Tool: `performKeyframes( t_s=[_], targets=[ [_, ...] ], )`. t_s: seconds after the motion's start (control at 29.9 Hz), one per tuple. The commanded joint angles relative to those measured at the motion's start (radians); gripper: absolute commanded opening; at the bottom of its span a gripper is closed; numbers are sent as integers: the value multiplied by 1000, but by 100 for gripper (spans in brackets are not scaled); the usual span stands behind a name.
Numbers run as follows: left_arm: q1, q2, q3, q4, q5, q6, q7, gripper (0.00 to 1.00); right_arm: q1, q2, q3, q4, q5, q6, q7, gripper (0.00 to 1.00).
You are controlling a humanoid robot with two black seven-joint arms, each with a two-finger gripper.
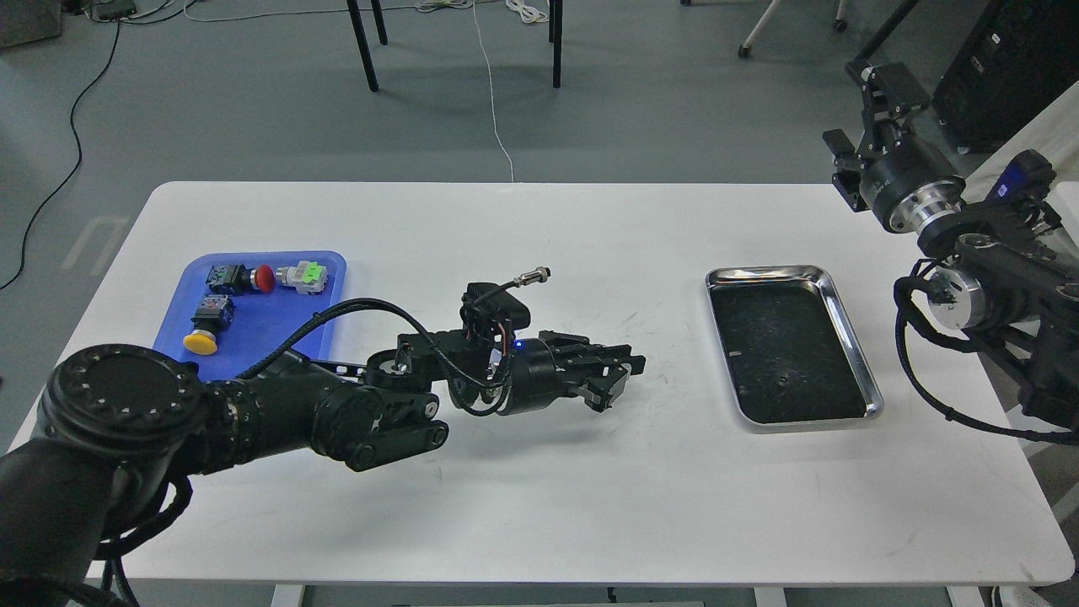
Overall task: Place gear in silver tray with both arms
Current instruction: 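Open the left gripper to set the gear on the table between trays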
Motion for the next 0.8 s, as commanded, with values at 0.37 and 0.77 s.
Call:
performKeyframes(
  t_s=[0.37, 0.77],
  targets=[
    [7, 0, -13, -4, -3, -11, 0, 27, -1, 0, -2, 0, -3, 0, -1, 94],
    [12, 0, -19, 4, -28, -14, 0, 42, 2, -2, -28, 2, -3, 1, 0, 94]
  ],
)
